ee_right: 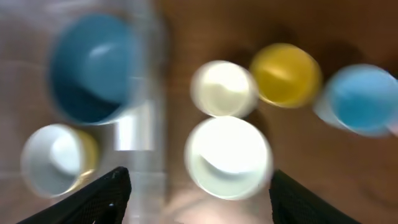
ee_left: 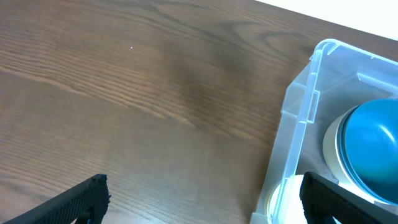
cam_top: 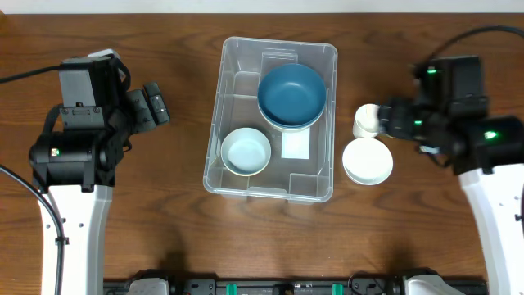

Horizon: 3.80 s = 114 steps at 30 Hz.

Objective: Pack container
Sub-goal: 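Return the right gripper and grasp the white bowl's rim, then stack the white bowl onto the grey bowl in the container, then move the right gripper to the far-right yellow cup and grasp it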

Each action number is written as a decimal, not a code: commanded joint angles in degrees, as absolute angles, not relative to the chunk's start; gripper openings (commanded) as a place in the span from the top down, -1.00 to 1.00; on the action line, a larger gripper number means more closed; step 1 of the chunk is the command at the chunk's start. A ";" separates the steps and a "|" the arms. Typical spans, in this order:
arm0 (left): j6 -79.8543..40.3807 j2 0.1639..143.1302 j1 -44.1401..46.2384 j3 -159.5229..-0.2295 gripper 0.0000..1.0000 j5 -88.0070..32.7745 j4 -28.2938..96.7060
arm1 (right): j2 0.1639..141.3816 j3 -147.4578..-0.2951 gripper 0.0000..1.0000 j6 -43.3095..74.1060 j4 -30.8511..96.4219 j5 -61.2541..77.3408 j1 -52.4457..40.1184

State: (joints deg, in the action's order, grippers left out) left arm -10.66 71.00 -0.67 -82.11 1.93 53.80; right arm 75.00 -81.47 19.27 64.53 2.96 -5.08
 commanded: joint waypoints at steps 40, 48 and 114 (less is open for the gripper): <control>-10.76 71.18 -0.95 -82.24 -0.96 2.63 54.00 | 77.19 -36.42 0.98 29.85 31.22 4.67 1.43; -10.76 71.18 -0.95 -82.24 -0.96 2.63 54.00 | 67.35 -46.39 0.97 24.97 42.76 7.20 -3.29; -10.76 71.18 -0.95 -82.24 -0.96 2.63 54.00 | 77.56 -75.50 -0.52 30.35 58.74 -1.67 39.48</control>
State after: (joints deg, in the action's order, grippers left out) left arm -10.66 71.02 -0.67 -82.11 1.93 53.82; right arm 74.52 -76.88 27.66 59.31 -3.07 35.90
